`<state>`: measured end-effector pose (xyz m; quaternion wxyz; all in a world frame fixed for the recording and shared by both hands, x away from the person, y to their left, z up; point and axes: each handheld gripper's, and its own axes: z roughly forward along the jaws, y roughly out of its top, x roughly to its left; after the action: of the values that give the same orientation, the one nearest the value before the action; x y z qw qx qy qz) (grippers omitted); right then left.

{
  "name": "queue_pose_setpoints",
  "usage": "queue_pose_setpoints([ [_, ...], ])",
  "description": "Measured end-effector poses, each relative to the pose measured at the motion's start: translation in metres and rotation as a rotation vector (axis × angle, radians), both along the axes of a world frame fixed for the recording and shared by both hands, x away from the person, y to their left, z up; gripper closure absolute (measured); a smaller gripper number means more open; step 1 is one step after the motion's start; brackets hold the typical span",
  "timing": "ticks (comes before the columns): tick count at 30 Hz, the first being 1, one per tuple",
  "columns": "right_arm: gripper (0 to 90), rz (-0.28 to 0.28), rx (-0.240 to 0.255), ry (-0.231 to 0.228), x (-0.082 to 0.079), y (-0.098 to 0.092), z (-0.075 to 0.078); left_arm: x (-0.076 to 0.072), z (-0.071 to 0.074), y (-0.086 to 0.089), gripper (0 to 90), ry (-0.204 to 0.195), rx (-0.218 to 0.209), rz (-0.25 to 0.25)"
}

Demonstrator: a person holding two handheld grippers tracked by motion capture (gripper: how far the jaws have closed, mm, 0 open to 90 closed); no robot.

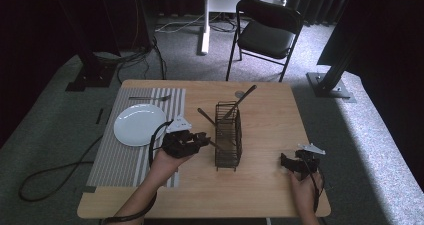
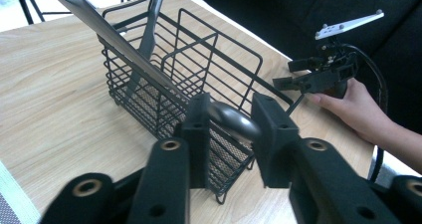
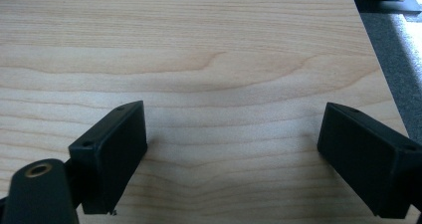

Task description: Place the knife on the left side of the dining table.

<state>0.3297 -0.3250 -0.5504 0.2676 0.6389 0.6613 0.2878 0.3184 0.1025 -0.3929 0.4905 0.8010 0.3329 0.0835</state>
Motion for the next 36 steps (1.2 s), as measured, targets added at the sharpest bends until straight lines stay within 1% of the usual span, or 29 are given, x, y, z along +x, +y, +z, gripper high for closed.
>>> queue_pose_setpoints([
  [1, 11.5, 0.001, -0.001, 0.000, 0.000, 0.000, 0.000, 0.001, 0.000, 0.001, 73.4, 0.009, -0.006, -0.007],
  [3, 11.5, 0.001, -0.001, 0.000, 0.000, 0.000, 0.000, 0.001, 0.000, 0.001, 74.2, 0.013, -0.002, -0.015],
  [4, 11.5, 0.000, -0.001, 0.000, 0.000, 0.000, 0.000, 0.001, 0.001, 0.001, 74.5, 0.019, -0.009, -0.019],
  [7, 11.5, 0.000, -0.001, 0.000, 0.000, 0.000, 0.000, 0.000, 0.002, -0.001, 75.1, 0.014, -0.008, -0.017],
  [9, 11.5, 0.000, 0.000, 0.000, 0.000, 0.000, 0.000, 0.000, 0.002, -0.002, 75.3, 0.007, -0.008, -0.015],
  [10, 11.5, 0.000, -0.001, 0.000, 0.000, 0.000, 0.000, -0.002, 0.004, -0.006, 75.3, -0.007, -0.004, -0.012],
  [11, 11.5, 0.001, 0.000, 0.000, 0.000, 0.000, 0.000, -0.003, 0.005, -0.007, 75.5, -0.013, 0.001, -0.013],
  [12, 11.5, 0.001, -0.001, 0.000, 0.000, 0.000, 0.000, -0.003, 0.006, -0.008, 76.1, -0.012, -0.010, -0.011],
  [14, 11.5, 0.000, 0.000, 0.001, 0.000, 0.000, 0.000, -0.003, 0.007, -0.011, 77.4, -0.019, -0.006, -0.015],
  [19, 11.5, 0.001, 0.000, 0.000, 0.000, 0.000, 0.000, -0.002, 0.010, -0.016, 79.3, -0.023, -0.021, -0.013],
  [20, 11.5, 0.001, 0.000, 0.000, 0.000, 0.000, 0.000, -0.002, 0.011, -0.017, 79.7, -0.024, -0.017, -0.017],
  [21, 11.5, 0.001, 0.000, 0.001, 0.000, 0.000, 0.000, -0.002, 0.012, -0.018, 80.1, -0.025, -0.025, -0.012],
  [23, 11.5, 0.001, -0.001, 0.000, 0.000, 0.000, 0.000, -0.001, 0.014, -0.021, 81.2, -0.029, -0.024, -0.022],
  [27, 11.5, 0.001, 0.000, 0.000, 0.000, 0.000, 0.000, -0.001, 0.019, -0.026, 83.1, -0.045, -0.024, -0.011],
  [28, 11.5, 0.001, 0.000, 0.000, 0.000, 0.000, 0.000, -0.001, 0.020, -0.027, 83.3, -0.052, -0.017, -0.014],
  [31, 11.5, 0.000, 0.000, 0.000, 0.000, 0.000, 0.000, 0.000, 0.023, -0.029, 83.4, -0.054, -0.027, -0.009],
  [32, 11.5, 0.000, 0.000, 0.000, 0.000, 0.000, 0.000, 0.000, 0.024, -0.028, 83.4, -0.055, -0.037, 0.000],
  [34, 11.5, -0.001, 0.001, 0.001, 0.000, 0.000, 0.000, 0.000, 0.027, -0.029, 83.5, -0.069, -0.033, 0.002],
  [35, 11.5, -0.001, 0.001, 0.001, 0.000, 0.000, 0.000, 0.000, 0.028, -0.028, 83.5, -0.071, -0.043, 0.014],
  [36, 11.5, 0.000, 0.000, 0.000, 0.000, 0.000, 0.000, 0.000, 0.030, -0.028, 83.5, -0.078, -0.038, 0.011],
])
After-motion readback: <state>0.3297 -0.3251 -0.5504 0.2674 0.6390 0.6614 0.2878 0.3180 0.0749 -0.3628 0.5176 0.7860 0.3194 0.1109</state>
